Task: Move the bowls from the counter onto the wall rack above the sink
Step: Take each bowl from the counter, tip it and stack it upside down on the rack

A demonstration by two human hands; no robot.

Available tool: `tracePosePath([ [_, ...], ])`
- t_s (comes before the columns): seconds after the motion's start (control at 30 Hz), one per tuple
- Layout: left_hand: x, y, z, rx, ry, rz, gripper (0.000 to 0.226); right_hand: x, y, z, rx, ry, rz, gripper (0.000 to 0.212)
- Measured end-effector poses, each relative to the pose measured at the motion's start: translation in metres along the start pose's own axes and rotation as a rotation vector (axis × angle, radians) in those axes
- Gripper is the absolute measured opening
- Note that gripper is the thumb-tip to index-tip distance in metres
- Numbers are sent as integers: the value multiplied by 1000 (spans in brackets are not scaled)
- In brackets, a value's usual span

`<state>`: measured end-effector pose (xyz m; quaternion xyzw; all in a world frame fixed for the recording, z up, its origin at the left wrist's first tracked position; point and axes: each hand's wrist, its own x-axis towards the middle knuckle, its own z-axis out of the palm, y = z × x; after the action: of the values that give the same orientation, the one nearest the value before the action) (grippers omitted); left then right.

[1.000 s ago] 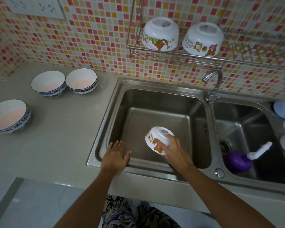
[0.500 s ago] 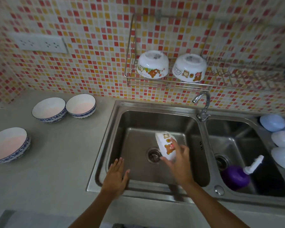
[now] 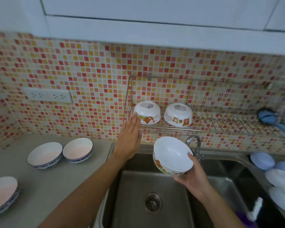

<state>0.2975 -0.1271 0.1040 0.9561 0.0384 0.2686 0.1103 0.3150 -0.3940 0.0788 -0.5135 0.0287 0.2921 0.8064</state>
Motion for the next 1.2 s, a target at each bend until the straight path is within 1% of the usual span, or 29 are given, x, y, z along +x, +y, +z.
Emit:
tracePosePath([
  [0.1, 17, -15, 0, 38, -23, -50, 61, 6, -29, 18, 48, -57, -20, 40],
  [0.23, 14, -27, 7, 45, -67, -110, 64, 21, -70, 45, 167, -109, -124, 47],
  [0.33, 12, -29, 8, 28, -93, -115, 63, 31, -102, 71, 129, -110, -218, 54],
  [0.4, 12, -30, 6, 7, -103, -113, 62, 40, -116, 90, -35, -65, -350, 60],
  [0.43, 12, -30, 6, -8, -106, -116, 64, 46, -120, 99, -173, -20, -448, 64],
  [0.47, 12, -30, 5, -24, -108, -118, 66, 53, -122, 107, -356, 43, -567, 68],
  [0.53, 13, -28, 2, -41, -118, -121, 69, 70, -123, 119, -798, 173, -797, 76],
  [0.57, 12, -26, 0, -45, -122, -123, 72, 79, -121, 124, -1004, 214, -874, 80],
  [0.6, 12, -25, -1, -51, -125, -127, 76, 87, -119, 127, -1184, 221, -933, 82],
  [0.67, 12, -24, -2, -75, -127, -141, 82, 102, -111, 130, -1497, 158, -1022, 82],
  [0.73, 13, -24, -1, -75, -131, -147, 81, 116, -105, 128, -1702, 92, -1061, 81],
  [0.83, 13, -27, 2, -60, -130, -149, 73, 131, -102, 130, -1878, 65, -1052, 84],
  [0.9, 13, -27, 3, -54, -136, -149, 69, 139, -97, 131, -1938, 61, -1046, 88],
  [0.97, 13, -26, 4, -44, -132, -147, 66, 144, -94, 131, -1947, 60, -1046, 90],
  [1.07, 19, -24, 1, -38, -101, -149, 59, 146, -101, 133, -1935, 70, -1038, 87],
  [1.2, 16, -22, 1, -42, -55, -163, 55, 146, -104, 135, -1921, -38, -994, 87],
])
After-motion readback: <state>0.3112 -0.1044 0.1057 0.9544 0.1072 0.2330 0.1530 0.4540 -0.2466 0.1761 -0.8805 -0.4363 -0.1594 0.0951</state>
